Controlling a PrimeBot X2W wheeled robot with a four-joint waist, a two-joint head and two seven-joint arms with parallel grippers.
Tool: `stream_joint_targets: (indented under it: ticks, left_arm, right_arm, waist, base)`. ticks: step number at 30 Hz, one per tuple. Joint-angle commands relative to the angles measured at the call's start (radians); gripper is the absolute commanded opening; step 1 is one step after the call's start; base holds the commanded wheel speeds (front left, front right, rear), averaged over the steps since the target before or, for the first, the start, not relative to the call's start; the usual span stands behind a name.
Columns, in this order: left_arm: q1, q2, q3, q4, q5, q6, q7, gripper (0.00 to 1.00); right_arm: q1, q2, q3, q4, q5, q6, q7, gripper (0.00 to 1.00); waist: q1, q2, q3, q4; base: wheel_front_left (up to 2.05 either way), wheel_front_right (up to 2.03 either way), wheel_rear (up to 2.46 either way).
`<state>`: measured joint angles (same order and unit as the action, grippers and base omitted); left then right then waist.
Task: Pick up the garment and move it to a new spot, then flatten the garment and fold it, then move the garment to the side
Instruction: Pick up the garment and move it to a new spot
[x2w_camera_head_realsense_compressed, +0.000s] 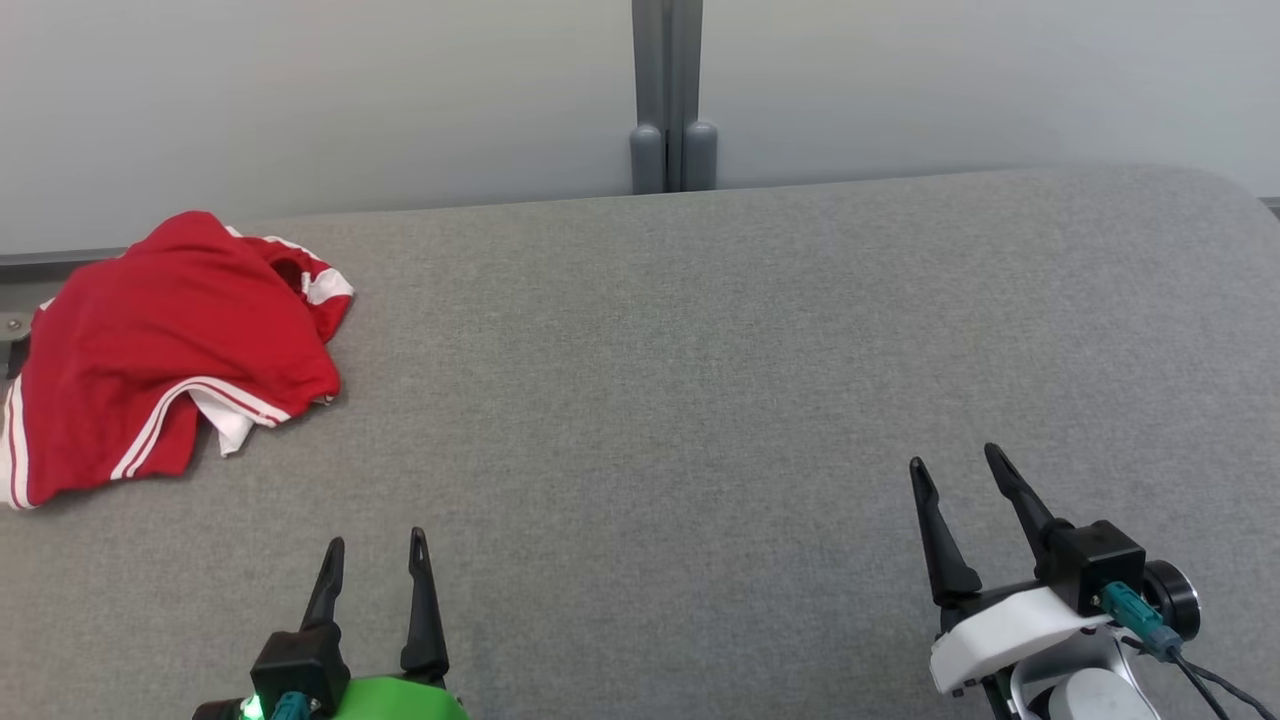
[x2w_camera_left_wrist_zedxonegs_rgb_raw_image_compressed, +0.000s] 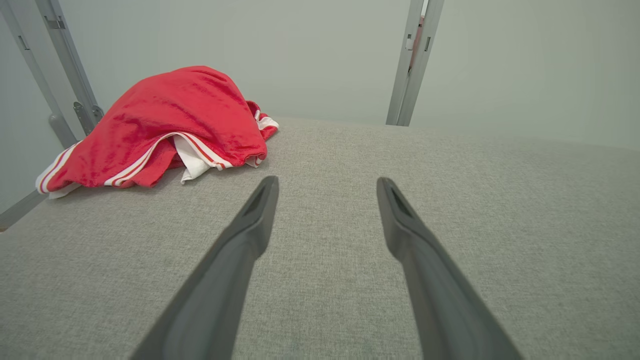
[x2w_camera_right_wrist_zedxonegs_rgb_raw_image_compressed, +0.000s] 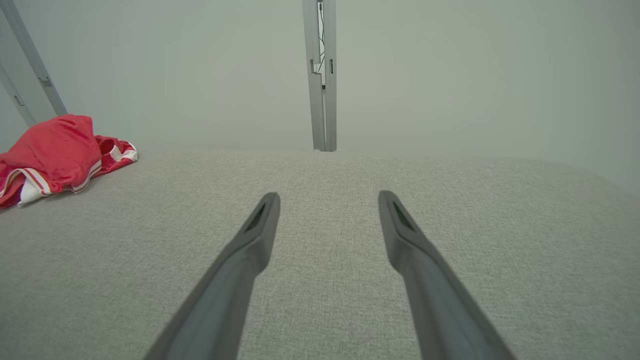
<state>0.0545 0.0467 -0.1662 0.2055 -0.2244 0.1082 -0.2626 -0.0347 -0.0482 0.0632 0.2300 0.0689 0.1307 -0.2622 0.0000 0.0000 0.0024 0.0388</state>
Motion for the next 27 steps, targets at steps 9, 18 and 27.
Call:
stream_joint_targets:
  ticks: [9, 18, 27]
  left_arm:
    - [-0.008, 0.006, 0.009, 0.004, 0.023, -0.002, -0.002, 1.00]
    - [0.014, 0.006, 0.043, -0.006, 0.027, -0.008, -0.002, 1.00]
    - [0.028, 0.006, 0.070, -0.017, 0.032, -0.015, -0.002, 1.00]
  right_arm:
    - [0.022, -0.004, -0.025, -0.015, 0.019, 0.000, -0.004, 1.00]
    - [0.016, -0.004, 0.008, -0.008, 0.032, 0.000, -0.004, 1.00]
    - [0.005, -0.004, 0.025, 0.001, 0.035, 0.000, -0.004, 1.00]
  waist:
    - [0.0000, 0.0000, -0.006, 0.183]
    - [0.0000, 0.0000, -0.001, 0.390]
    - [0.0000, 0.0000, 0.002, 0.463]
  base:
    - [0.00, 0.00, 0.00]
    - [0.00, 0.00, 0.00]
    - [0.00, 0.00, 0.00]
